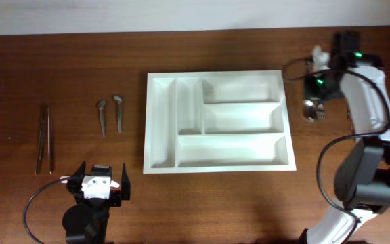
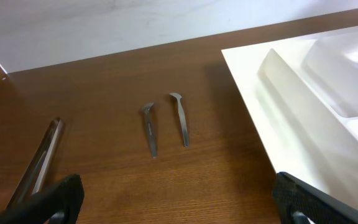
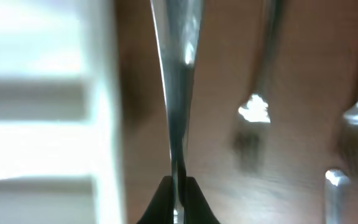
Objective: Pack container
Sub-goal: 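Lift the spoon and carry it over the tray's top compartment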
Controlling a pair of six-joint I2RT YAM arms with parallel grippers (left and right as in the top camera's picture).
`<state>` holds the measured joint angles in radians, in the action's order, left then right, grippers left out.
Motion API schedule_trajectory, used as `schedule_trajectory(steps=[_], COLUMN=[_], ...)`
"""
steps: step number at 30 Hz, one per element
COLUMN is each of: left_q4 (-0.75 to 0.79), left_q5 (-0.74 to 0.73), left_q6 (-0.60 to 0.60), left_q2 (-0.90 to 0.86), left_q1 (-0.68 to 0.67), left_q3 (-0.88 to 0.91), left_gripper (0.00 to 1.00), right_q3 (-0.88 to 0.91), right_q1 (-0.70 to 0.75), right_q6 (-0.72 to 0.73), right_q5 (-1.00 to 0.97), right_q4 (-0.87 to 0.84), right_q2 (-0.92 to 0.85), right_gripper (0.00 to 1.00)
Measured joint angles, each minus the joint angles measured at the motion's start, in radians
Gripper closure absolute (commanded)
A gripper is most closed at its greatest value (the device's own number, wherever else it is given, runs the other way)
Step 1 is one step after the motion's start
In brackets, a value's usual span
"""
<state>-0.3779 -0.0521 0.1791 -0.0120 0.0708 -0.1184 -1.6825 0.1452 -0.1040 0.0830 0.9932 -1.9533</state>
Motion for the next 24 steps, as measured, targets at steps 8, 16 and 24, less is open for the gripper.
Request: schedule_trajectory(steps=[8,16,24], left_q4=[0.0,0.0,0.0], left_q5=[0.0,0.0,0.0], left_q6=[0.0,0.0,0.0], left_q2=[0.0,0.0,0.0], left_q1=[0.0,0.0,0.0], left_q3=[0.0,0.0,0.0], left_gripper=[0.01,0.01,0.01], right_q3=[-0.003,-0.003,-0.003], right_q1=[-0.16,-0.264,-0.332], right_q6=[0.459,1.046,1.522], right_q5=[0.058,0.039,-0.042], right_q4=[-0.159,-0.267,-0.269], right_q2=[0.0,0.0,-0.014], right_gripper=[0.96,0.96,0.95])
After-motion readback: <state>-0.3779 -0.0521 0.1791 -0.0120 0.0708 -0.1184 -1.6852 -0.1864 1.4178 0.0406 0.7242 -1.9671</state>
